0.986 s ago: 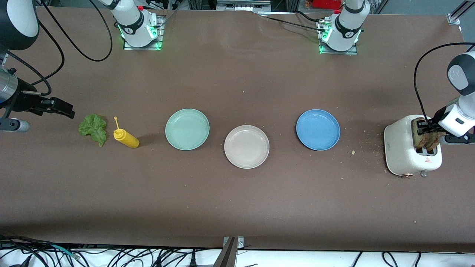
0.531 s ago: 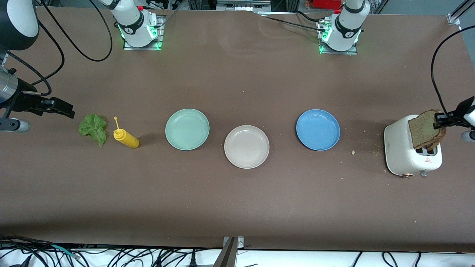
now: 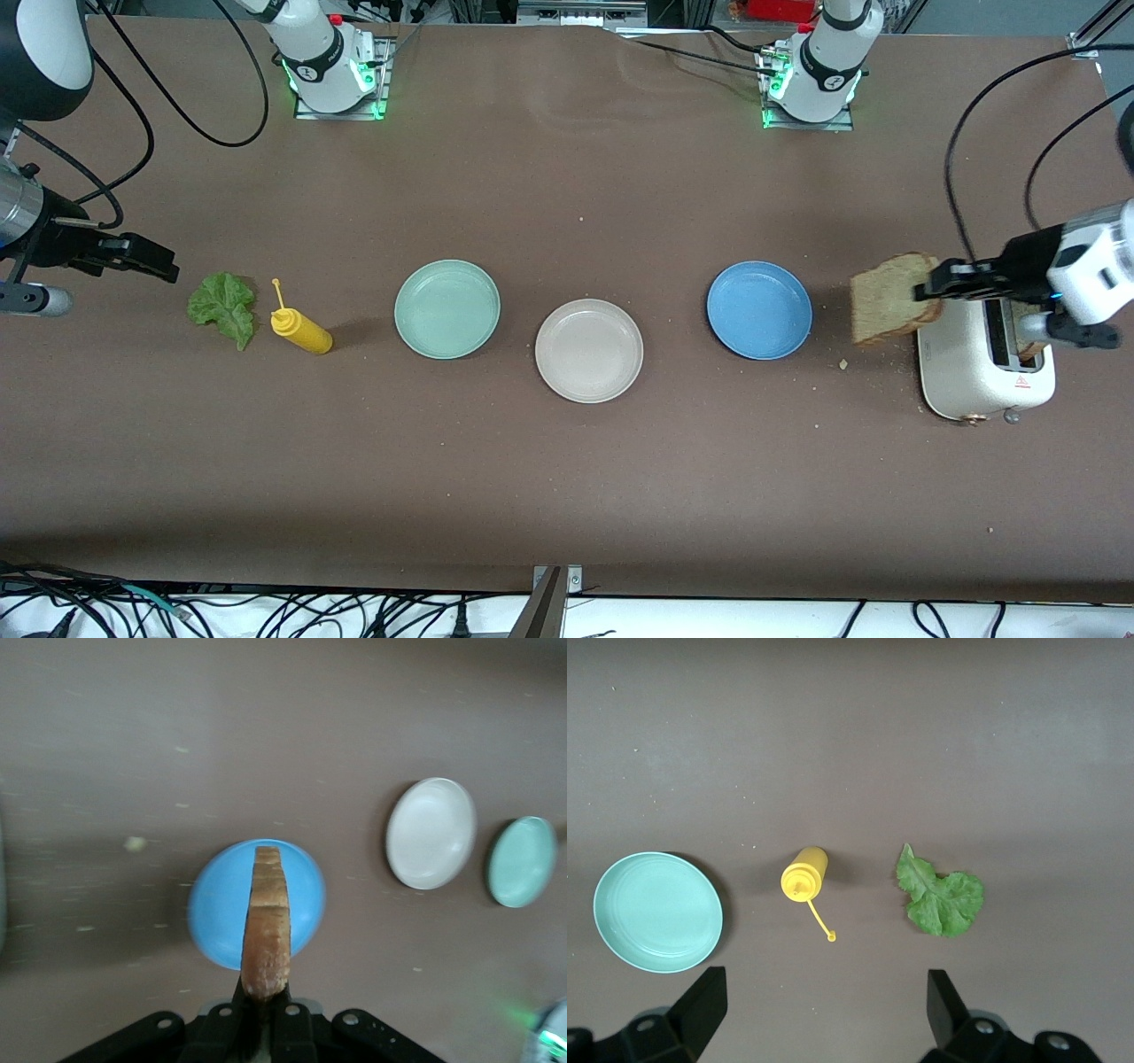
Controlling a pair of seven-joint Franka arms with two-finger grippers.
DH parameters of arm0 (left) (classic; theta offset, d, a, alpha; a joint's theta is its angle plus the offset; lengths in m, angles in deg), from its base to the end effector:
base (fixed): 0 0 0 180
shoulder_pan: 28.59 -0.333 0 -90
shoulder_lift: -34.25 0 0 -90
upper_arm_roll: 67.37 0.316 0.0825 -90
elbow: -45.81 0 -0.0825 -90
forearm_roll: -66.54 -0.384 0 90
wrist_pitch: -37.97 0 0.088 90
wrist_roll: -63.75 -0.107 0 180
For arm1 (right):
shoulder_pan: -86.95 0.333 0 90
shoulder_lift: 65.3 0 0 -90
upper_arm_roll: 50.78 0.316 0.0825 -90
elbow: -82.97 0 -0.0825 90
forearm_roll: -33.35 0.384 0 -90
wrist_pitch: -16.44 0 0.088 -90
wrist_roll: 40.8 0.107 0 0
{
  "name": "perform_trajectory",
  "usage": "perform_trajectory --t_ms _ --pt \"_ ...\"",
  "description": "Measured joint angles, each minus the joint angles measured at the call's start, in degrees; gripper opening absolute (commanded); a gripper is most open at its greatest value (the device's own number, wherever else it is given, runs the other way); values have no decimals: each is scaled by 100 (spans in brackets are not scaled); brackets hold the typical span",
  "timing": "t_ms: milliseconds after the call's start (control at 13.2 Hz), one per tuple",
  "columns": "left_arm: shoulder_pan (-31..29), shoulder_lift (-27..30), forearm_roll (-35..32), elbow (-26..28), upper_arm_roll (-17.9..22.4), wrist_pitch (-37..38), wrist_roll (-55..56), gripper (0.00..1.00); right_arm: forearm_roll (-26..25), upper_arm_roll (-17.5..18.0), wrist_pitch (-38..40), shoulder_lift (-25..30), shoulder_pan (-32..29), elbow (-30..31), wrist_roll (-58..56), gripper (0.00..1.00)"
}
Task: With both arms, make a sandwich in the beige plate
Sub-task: 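Carry the bread onto the beige plate while the right gripper reaches the bottle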
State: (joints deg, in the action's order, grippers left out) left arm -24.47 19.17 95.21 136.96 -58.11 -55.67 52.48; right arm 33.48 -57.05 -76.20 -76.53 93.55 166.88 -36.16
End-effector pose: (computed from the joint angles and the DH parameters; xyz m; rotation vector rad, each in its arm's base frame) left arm 0.6216 -0.0023 0.4767 2.6577 -0.0274 -0.1958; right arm 0.6152 0.0100 0.5646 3.1179 -0.1150 -0.0649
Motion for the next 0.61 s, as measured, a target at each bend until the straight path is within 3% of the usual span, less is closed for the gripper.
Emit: perform_trajectory --t_ms 228,607 --pt "600 -681 1222 -3 -185 -82 83 0 0 2 11 -45 5 25 -8 100" --pt "1717 -1689 2784 -122 -236 -1380 -372 0 163 -27 285 -128 -107 32 -1441 100"
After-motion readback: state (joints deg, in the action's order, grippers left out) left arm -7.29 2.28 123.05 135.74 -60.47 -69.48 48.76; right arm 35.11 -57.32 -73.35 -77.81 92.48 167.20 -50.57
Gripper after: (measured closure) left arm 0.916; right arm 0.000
